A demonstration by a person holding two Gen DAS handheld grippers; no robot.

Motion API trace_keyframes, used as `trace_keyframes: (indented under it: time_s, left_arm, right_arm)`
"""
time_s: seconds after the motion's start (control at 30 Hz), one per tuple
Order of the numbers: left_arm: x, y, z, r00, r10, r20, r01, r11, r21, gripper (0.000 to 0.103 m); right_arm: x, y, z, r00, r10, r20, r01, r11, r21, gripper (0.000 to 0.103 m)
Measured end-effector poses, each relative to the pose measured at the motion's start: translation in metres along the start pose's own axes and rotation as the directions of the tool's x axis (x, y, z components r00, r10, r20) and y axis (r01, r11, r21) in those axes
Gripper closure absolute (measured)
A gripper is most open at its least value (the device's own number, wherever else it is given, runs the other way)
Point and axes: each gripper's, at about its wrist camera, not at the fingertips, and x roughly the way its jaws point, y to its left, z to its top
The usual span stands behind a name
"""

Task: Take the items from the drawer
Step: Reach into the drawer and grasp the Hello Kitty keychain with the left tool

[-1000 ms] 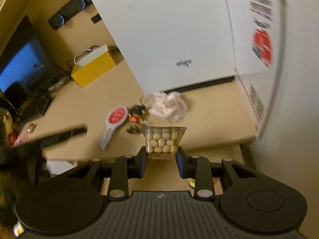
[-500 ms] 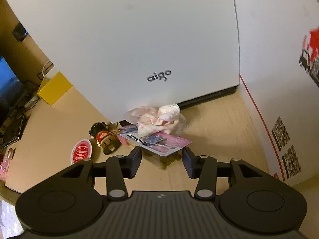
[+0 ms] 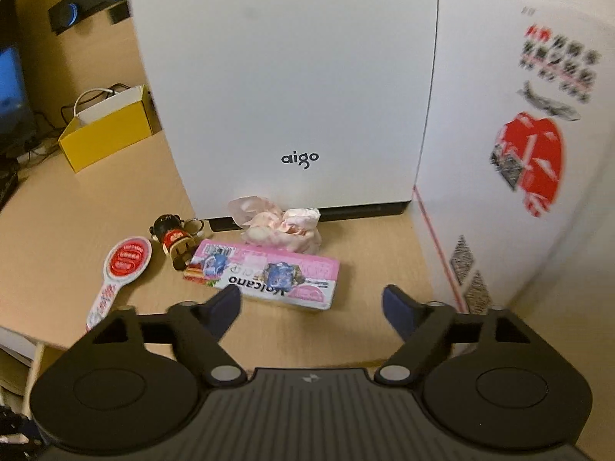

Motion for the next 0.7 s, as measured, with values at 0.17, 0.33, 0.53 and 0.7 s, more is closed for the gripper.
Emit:
trace_keyframes:
  time_s: [0.17, 0.33, 0.53, 0.7]
  left_arm:
    - [0.009, -0.008, -0.003, 1.000, 0.007, -0.030, -0.006, 0.999, 0.033, 0.075]
    - [0.022, -0.022, -0.003, 0.998, -0.009, -0.065, 0.017, 0.993, 0.116, 0.075]
    - [0.042, -0.064, -0.001, 0.993, -0.073, -0.098, 0.109, 0.891, 0.442, 0.075]
    - [0.072, -0.098, -0.001, 0.992, -0.068, -0.103, 0.119, 0.741, 0.660, 0.074]
  right_arm:
    - [-0.010, 0.000, -0.027, 1.000, 0.011, 0.023, -0.011, 1.000, -0.009, 0.013]
    - [-0.007, -0.004, -0.052, 0.982, 0.118, -0.149, -0.115, 0.993, 0.032, 0.013]
    - [-0.022, 0.005, -0.095, 0.949, 0.169, -0.266, -0.175, 0.985, -0.001, 0.013]
    - [-0.028, 0.009, -0.114, 0.940, 0.165, -0.299, -0.184, 0.982, -0.039, 0.013]
